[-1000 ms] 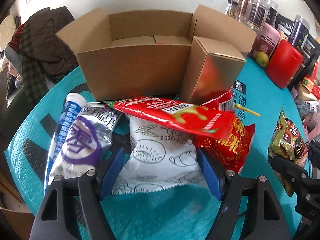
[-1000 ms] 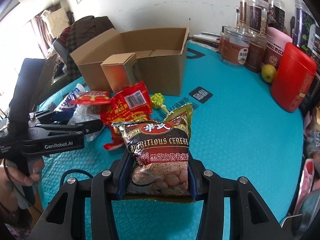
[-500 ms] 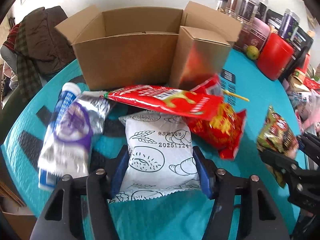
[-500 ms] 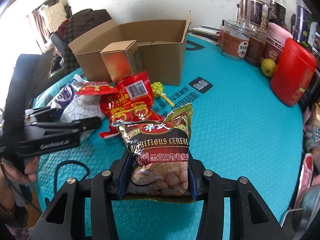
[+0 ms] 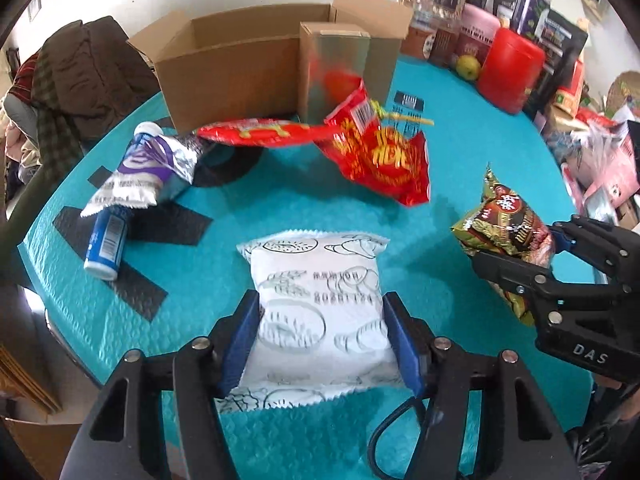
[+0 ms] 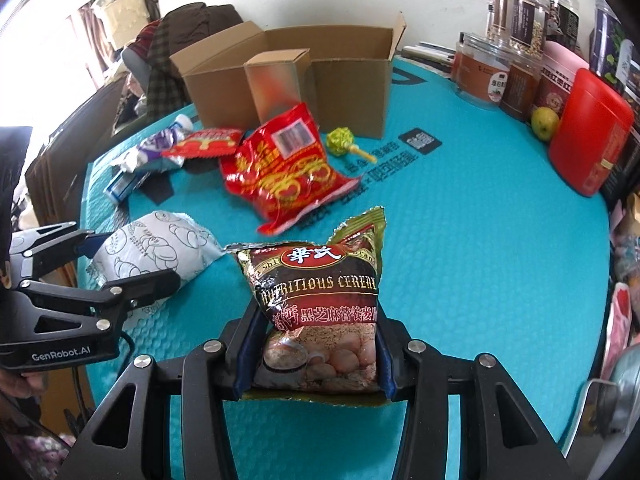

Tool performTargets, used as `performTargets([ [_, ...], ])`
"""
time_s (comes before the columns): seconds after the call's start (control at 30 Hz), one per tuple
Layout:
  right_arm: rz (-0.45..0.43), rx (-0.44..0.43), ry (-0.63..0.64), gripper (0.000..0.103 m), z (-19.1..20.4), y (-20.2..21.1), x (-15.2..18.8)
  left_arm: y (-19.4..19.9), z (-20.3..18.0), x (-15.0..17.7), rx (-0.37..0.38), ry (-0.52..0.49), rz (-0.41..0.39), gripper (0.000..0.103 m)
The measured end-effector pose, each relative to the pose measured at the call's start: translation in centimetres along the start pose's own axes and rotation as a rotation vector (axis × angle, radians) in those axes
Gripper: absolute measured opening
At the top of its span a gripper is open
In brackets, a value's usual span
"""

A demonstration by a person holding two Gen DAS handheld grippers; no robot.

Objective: Organize snacks
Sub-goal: 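Lift the white pouch and cereal bag and carry them toward the box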

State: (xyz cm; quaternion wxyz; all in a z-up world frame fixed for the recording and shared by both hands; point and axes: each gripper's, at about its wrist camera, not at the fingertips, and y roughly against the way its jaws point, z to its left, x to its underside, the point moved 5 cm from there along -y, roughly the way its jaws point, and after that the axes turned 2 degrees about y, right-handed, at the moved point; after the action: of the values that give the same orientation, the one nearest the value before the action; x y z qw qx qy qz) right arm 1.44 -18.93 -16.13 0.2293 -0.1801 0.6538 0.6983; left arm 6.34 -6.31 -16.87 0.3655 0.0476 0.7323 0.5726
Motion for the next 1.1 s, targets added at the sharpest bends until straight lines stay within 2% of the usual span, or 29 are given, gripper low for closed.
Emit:
performTargets([
  [0.23, 0.018, 0.011, -0.008, 0.048, -0.2, -0.2, 1.3, -1.3, -0.1, 0.4, -0.049, -0.006, 0.046, 0.063],
  [0.43, 0.035, 0.034, 0.01, 0.051, -0.1, -0.7, 1.4, -1.6, -0.5, 0.0, -0.073, -0.025, 0.05, 0.068],
  [0.57, 0.052, 0.043, 0.017, 0.052, 0.2, -1.2, 1.6, -1.6, -0.7, -0.1, -0.085, -0.049, 0.039, 0.068],
  [0.6, 0.048, 0.049, 0.025, 0.052, 0.2, -1.2, 1.6, -1.6, -0.9, -0.2, -0.087, -0.057, 0.034, 0.064],
  [0.77, 0.034, 0.044, 0.033, 0.046, 0.5, -1.0, 1.4, -1.1, -0.8, -0.2, -0.057, -0.053, 0.009, 0.057],
  [1.1, -0.015, -0.023, 0.064, 0.046, 2.3, 0.8, -0.3, 1.6, -0.3, -1.0, -0.006, -0.021, -0.061, 0.057],
])
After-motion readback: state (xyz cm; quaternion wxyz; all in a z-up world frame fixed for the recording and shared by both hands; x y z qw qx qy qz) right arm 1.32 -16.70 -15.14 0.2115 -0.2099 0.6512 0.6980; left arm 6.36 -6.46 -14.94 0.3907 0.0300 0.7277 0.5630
